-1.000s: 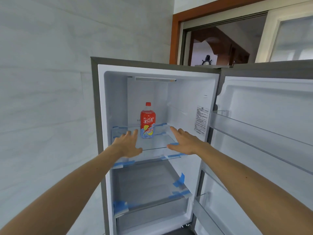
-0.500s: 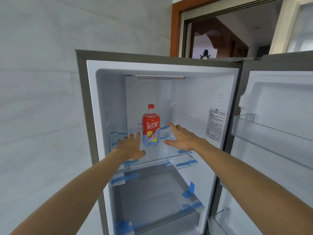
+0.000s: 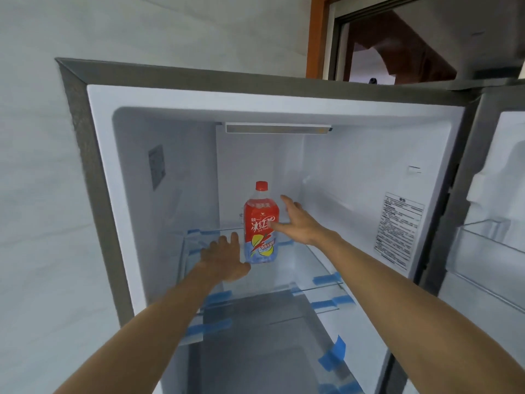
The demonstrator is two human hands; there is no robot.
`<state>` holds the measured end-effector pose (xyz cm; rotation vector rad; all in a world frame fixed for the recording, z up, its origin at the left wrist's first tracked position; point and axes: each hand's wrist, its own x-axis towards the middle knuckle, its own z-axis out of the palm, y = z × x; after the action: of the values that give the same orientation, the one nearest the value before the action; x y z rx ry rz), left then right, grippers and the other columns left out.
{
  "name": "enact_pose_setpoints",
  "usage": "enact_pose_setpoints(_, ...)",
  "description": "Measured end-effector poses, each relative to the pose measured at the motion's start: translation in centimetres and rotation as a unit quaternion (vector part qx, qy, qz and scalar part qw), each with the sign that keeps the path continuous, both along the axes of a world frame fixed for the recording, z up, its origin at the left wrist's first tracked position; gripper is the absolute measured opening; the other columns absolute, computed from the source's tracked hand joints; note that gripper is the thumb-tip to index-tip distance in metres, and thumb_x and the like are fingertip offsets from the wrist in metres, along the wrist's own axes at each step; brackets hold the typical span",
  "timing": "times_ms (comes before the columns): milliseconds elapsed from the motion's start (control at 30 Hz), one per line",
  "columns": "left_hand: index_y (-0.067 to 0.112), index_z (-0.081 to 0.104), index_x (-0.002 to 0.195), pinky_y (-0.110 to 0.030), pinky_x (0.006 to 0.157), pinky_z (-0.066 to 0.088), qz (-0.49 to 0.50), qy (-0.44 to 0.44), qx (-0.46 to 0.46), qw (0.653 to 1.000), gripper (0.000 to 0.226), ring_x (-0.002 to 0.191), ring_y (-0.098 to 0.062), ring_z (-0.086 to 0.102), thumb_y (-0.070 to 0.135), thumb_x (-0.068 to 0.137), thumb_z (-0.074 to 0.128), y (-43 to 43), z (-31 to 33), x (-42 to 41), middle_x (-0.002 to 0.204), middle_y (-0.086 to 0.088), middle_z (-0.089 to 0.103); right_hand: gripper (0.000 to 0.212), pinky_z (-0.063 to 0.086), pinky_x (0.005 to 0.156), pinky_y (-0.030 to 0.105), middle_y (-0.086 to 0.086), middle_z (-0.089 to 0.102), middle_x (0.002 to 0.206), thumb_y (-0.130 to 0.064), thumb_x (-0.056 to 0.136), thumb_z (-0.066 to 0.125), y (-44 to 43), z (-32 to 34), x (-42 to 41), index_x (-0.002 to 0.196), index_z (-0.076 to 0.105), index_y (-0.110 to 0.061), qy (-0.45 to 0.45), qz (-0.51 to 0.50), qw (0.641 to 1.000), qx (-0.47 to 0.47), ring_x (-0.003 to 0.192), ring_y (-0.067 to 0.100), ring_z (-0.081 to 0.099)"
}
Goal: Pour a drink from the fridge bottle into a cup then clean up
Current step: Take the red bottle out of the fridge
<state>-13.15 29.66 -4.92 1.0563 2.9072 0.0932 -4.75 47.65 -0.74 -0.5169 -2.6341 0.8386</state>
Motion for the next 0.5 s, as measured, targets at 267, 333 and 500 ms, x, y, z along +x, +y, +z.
enact_pose_setpoints(267, 0.018, 0.007, 0.156, -0.047, 0.109, 0.037, 0.034, -0.021, 0.003, 0.999, 0.088, 0.142, -0.037, 0.034, 0.057, 0.091, 0.053, 2.2, -1.6, -2.8, 0.158, -0.015, 0.026, 0.105, 0.051, 0.1, 0.048, 0.004, 0.045, 0.146, -0.036, 0.07, 0.086, 2.4, -1.8, -4.8, 0.153, 0.021, -0.034, 0.076, 0.076, 0.981, -0.162, 0.128, 0.026, 0.053)
enact_pose_setpoints(333, 0.018, 0.011, 0.155, -0.046, 0.107, 0.039, 0.034, -0.023, 0.009, 0.999, 0.087, 0.139, -0.036, 0.038, 0.056, 0.09, 0.054, 2.4, -2.0, -3.2, 0.156, -0.015, 0.03, 0.107, 0.053, 0.097, 0.052, 0.002, 0.052, 0.139, -0.026, 0.066, 0.091, 3.0, -2.3, -5.5, 0.15, 0.025, -0.035, 0.083, 0.094, 0.974, -0.188, 0.12, 0.023, 0.059)
enact_pose_setpoints(500, 0.018, 0.009, 0.157, -0.044, 0.109, 0.038, 0.04, -0.04, 0.025, 0.998, 0.088, 0.142, -0.035, 0.036, 0.056, 0.091, 0.054, 2.6, -2.0, -3.6, 0.157, -0.015, 0.028, 0.109, 0.056, 0.092, 0.052, 0.001, 0.058, 0.132, -0.022, 0.061, 0.094, 3.7, -3.1, -6.6, 0.147, 0.03, -0.035, 0.092, 0.116, 0.967, -0.206, 0.114, 0.022, 0.063)
